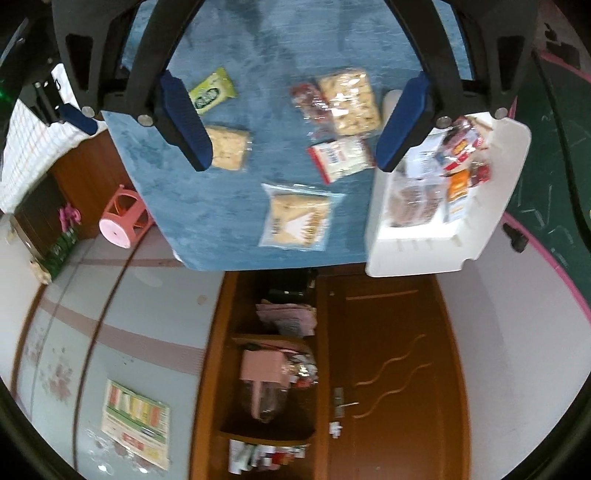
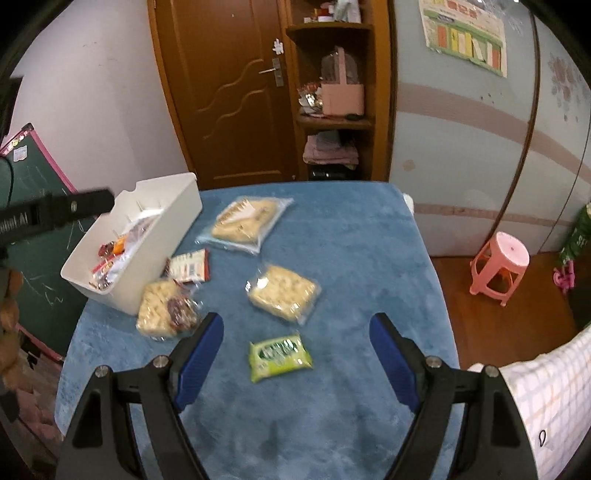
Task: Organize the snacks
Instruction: 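Move both grippers back over the remaining snacks on the table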
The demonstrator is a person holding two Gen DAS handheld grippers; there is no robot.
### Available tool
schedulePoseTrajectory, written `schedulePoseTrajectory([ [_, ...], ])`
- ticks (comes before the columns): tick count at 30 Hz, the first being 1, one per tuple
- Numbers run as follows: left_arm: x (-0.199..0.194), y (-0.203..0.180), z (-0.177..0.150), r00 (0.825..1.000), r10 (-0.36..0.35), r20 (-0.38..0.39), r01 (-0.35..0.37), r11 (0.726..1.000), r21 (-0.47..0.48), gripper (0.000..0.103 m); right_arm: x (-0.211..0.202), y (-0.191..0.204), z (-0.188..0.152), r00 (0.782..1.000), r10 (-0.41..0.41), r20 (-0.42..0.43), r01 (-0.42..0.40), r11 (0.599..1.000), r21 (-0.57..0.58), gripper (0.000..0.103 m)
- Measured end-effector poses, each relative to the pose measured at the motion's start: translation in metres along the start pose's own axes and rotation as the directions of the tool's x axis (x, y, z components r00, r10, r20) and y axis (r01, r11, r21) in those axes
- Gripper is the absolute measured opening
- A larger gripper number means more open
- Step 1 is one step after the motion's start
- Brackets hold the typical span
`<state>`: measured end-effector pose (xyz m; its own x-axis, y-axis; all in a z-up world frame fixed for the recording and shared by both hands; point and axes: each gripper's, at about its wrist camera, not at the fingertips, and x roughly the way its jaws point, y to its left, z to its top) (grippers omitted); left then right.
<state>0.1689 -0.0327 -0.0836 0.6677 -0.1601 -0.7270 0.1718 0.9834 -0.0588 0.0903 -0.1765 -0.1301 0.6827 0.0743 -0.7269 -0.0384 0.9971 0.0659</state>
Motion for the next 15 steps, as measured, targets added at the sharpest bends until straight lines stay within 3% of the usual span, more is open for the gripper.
schedulePoseTrajectory([
  [7, 0.03, -0.035, -0.006, 0.996, -0.063, -0.069, 0.067, 0.996, 0.061, 0.09, 0.024, -0.019, -0.027, 0.998, 0.012, -0.061, -0.011, 1.0, 0.018, 0.082],
  [15, 0.091, -0.064, -0.018, 0.97, -0.125, -0.207, 0.154, 0.979, 0.134, 0.09, 0.055, -0.022, -0.046, 0.991, 0.071, -0.111, -0.065, 0.996, 0.056, 0.082],
])
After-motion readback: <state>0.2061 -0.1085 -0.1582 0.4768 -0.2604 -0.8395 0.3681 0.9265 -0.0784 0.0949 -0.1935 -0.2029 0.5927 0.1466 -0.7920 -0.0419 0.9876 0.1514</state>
